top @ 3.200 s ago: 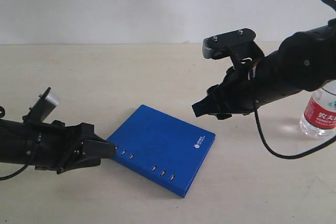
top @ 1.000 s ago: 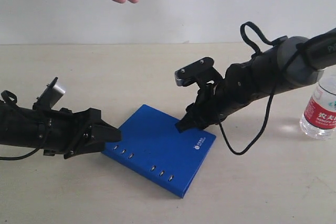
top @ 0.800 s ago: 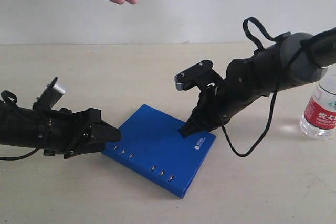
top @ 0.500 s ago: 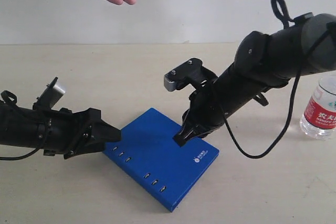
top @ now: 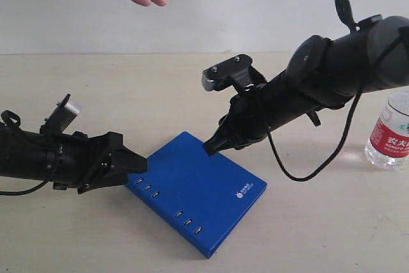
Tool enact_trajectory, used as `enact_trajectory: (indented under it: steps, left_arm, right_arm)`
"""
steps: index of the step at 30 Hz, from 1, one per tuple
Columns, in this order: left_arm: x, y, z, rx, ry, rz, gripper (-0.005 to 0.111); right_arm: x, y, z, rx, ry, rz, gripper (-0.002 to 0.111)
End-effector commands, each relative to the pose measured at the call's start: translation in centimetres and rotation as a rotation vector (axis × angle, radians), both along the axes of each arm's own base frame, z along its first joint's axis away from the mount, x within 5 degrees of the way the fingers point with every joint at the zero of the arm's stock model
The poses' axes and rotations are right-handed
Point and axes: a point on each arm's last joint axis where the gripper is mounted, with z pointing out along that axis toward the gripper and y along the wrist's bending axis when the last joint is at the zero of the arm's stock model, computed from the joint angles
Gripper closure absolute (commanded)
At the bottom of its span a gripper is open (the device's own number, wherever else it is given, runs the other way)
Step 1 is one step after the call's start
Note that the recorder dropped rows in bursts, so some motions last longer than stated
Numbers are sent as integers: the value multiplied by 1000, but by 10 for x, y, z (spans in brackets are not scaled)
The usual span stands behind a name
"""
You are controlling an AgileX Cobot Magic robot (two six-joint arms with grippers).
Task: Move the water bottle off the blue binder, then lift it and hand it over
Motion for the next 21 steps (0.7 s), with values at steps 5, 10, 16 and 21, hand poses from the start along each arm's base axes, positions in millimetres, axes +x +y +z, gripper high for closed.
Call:
enact_trajectory:
  steps: [5,10,16,21]
  left_arm:
    - [0,-2,1,-6,-8,-9,53]
    - [0,-2,1,-6,-8,-9,53]
    - [0,-2,2,-10,-14,-17,53]
    - [-1,-4,4,-38,-15,-30,53]
  right_arm:
    - [13,-54,-7,75,274,-207,58]
    - [-2,-68,-18,100,509,-56,54]
    - [0,-58,-8,198,461,82,55]
    - [6,-67,-6,213,450,45,55]
